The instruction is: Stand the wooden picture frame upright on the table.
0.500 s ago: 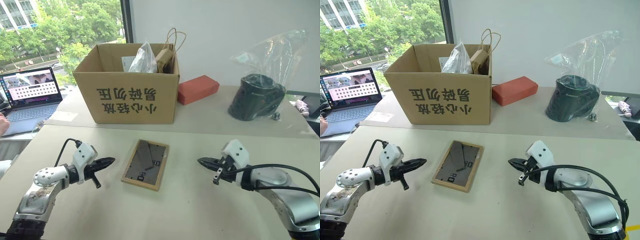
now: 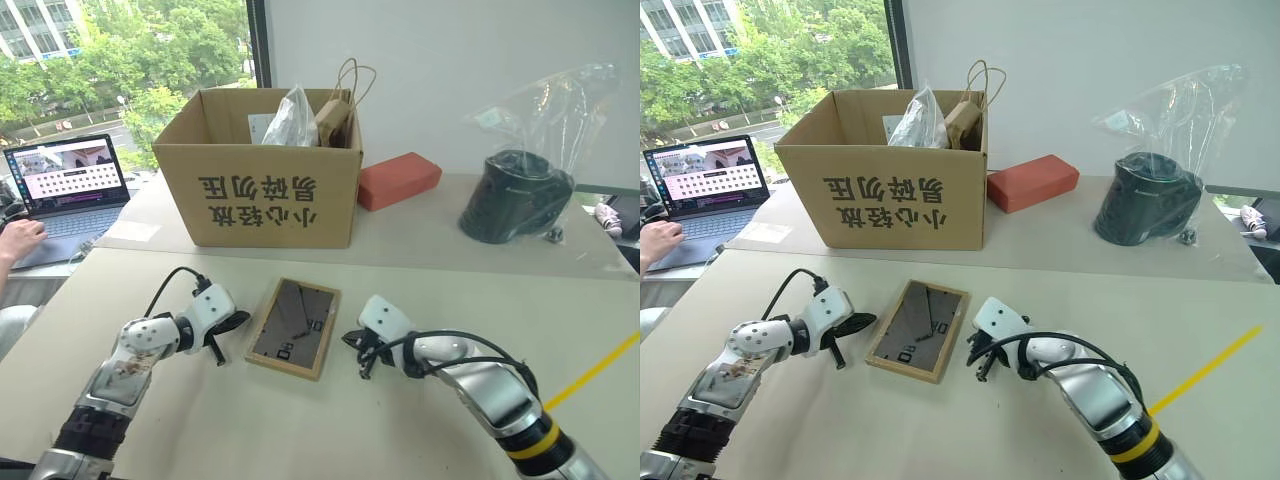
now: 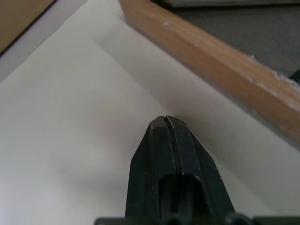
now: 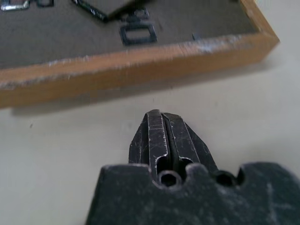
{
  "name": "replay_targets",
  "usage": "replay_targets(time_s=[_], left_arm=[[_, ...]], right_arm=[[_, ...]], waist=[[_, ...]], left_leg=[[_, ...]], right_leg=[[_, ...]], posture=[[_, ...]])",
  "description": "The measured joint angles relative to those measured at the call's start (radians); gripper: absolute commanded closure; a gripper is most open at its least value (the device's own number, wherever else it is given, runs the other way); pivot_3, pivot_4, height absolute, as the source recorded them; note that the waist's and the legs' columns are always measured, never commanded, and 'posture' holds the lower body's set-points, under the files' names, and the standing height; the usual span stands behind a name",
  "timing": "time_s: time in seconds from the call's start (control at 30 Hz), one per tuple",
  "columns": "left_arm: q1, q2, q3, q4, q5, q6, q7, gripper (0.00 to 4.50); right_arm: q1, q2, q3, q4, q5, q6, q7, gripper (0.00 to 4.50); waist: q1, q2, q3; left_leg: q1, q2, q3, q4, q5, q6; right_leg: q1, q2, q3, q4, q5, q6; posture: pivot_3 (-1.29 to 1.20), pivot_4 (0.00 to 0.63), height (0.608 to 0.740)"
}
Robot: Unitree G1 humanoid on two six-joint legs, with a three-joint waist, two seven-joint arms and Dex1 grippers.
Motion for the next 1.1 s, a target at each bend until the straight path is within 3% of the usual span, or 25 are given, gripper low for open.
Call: replay_targets(time_s=[0.6,0.93,1.07,1.1], left_arm=[[-0.085,-0.15,-0.139,-0.078,0.059,0.1,-0.074,4.47],[-0.051,-0.112,-0.125,-0.136,0.048,0.119,-0.098,4.47],[0.03,-0.038,-0.077,-0.197,0.024,0.105,-0.111,4.47],[0.056,-0.011,-0.06,-0.206,0.018,0.083,-0.114,4.23]], right_arm=[[0.111,-0.107,-0.114,-0.15,-0.021,0.133,-0.007,4.48],[0.125,-0.105,-0.117,-0.184,-0.02,0.17,-0.023,4.48],[0.13,-0.106,-0.113,-0.191,-0.02,0.17,-0.023,4.48],[0.133,-0.107,-0.114,-0.192,-0.02,0.17,-0.022,4.5]], waist=[[0.039,-0.001,-0.002],[0.032,-0.001,-0.002],[0.017,-0.001,-0.002],[0.011,-0.001,-0.002]], left_leg=[[-0.002,-0.003,-0.001,0.003,0.0,0.0],[-0.002,-0.002,-0.001,0.002,0.0,0.001],[-0.001,-0.002,-0.001,0.001,0.0,0.001],[-0.001,-0.002,-0.001,0.001,0.0,0.001]], right_leg=[[0.001,-0.003,-0.001,-0.001,0.0,0.0],[0.001,-0.002,-0.002,-0.002,0.0,0.0],[0.001,-0.002,-0.002,-0.001,0.0,0.0],[0.001,-0.002,-0.002,-0.001,0.0,0.0]], posture=[[0.0,0.15,0.74],[0.0,0.15,0.74],[0.0,0.15,0.74],[0.0,0.15,0.74]])
